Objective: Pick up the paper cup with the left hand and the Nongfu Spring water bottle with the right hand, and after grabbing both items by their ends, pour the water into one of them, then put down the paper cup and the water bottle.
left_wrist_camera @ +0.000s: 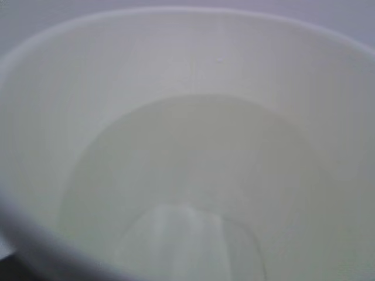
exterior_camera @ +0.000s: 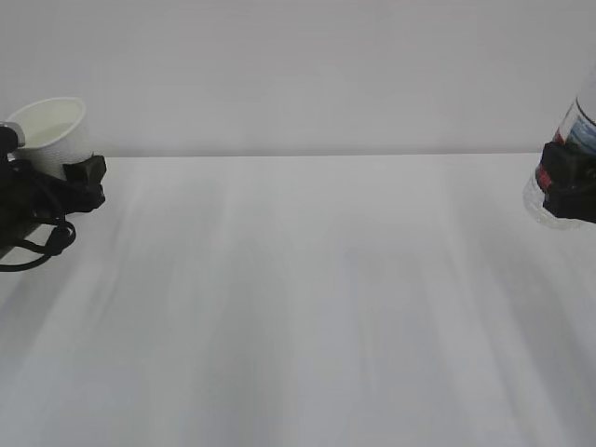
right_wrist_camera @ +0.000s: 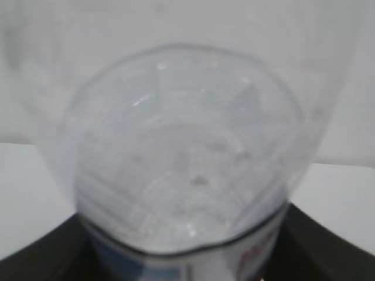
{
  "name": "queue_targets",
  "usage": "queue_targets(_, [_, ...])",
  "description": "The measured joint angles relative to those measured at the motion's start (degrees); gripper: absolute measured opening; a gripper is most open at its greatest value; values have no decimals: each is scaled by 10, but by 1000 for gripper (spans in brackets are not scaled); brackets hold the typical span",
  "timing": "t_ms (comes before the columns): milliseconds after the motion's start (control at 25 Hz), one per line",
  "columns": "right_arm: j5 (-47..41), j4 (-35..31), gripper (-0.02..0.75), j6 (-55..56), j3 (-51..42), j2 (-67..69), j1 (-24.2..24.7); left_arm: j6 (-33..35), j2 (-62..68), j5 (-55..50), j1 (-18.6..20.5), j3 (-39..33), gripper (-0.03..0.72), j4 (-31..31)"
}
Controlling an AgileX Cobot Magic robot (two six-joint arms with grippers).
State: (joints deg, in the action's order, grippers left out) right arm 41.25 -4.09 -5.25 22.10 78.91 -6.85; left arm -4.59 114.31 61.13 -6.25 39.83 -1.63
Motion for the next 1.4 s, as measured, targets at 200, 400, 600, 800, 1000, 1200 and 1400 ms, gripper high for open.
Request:
queue_targets(200, [0, 0, 477, 0, 0, 0, 0, 0, 26, 17, 0, 0, 543, 2])
queue_targets(400, [0, 0, 477, 0, 0, 11, 0, 0, 49, 21, 0, 1, 543, 24])
queue_targets(600, [0, 0, 477, 0, 0, 39, 0, 0, 66, 22, 0, 1, 543, 35])
queue_targets(800, [14, 0, 477, 0, 0, 49, 0, 0, 87, 22, 0, 3, 543, 42])
queue_targets(1000, [17, 0, 477, 0, 0, 50, 0, 0, 100, 25, 0, 6, 538, 43])
queue_targets(1200, [18, 0, 477, 0, 0, 50, 0, 0, 107, 25, 0, 19, 537, 44])
queue_targets(1400, [20, 0, 477, 0, 0, 50, 0, 0, 107, 25, 0, 20, 537, 44])
